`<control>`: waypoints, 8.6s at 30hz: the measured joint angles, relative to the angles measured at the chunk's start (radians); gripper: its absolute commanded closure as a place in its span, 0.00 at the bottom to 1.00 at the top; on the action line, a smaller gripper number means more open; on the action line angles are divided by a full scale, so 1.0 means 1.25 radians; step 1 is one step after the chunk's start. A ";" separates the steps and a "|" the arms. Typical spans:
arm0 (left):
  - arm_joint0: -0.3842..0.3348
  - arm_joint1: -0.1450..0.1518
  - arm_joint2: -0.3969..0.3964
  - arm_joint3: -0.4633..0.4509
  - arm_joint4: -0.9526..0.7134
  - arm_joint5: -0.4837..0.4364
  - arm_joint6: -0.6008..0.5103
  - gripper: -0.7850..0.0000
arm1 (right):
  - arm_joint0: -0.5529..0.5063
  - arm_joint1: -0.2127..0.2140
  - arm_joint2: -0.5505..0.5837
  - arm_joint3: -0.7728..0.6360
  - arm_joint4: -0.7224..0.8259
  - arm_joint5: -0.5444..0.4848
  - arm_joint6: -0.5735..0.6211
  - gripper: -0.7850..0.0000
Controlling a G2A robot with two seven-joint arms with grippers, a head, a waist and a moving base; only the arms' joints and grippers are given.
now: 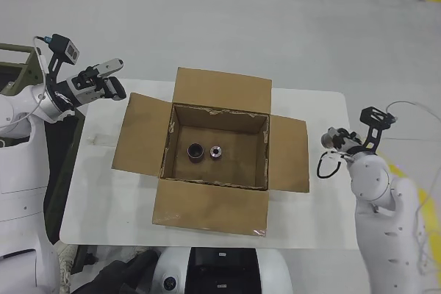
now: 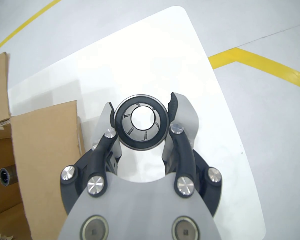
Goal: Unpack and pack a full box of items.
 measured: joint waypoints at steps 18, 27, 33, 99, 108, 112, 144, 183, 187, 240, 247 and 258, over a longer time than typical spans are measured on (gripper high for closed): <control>0.000 0.000 0.000 0.000 0.000 0.000 0.000 0.00 | 0.056 -0.005 -0.030 0.192 0.016 0.012 -0.089 1.00; 0.000 0.000 0.000 0.000 0.000 0.000 0.000 0.00 | 0.074 -0.007 -0.034 0.246 0.026 0.026 -0.118 1.00; 0.000 0.000 0.000 0.000 0.000 0.000 0.000 0.00 | 0.086 -0.008 -0.038 0.278 0.028 0.044 -0.134 1.00; 0.000 0.000 0.000 0.000 0.000 0.000 0.000 0.00 | 0.007 -0.014 -0.337 -0.234 -0.087 -0.213 0.028 0.00; 0.000 0.000 0.000 0.000 0.000 0.000 0.000 0.00 | 0.106 -0.020 -0.416 -0.158 -0.077 -0.299 0.132 0.00; 0.000 0.000 0.000 0.000 0.000 0.000 0.000 0.00 | 0.146 -0.024 -0.465 -0.126 -0.117 -0.321 0.184 0.00; 0.000 0.000 0.000 0.000 0.000 0.000 0.000 0.00 | 0.223 -0.029 -0.519 -0.036 -0.060 -0.478 0.248 0.00; 0.000 0.000 0.000 0.000 0.000 0.000 0.000 0.00 | 0.492 -0.080 -0.660 0.370 0.038 -0.620 0.200 0.00; 0.000 0.000 0.000 0.000 0.000 0.000 0.000 0.00 | 0.510 -0.090 -0.682 0.406 0.040 -0.607 0.191 0.01; 0.000 0.000 0.000 0.000 0.000 0.000 0.000 0.00 | 0.600 -0.182 -0.767 0.604 0.064 -0.516 0.216 1.00; 0.000 0.000 0.000 0.000 0.000 0.000 0.000 0.00 | 0.577 -0.170 -0.738 0.541 0.050 -0.516 0.233 1.00; 0.000 0.000 0.000 0.000 0.000 0.000 0.000 0.00 | 0.506 -0.133 -0.676 0.368 -0.018 -0.528 0.283 1.00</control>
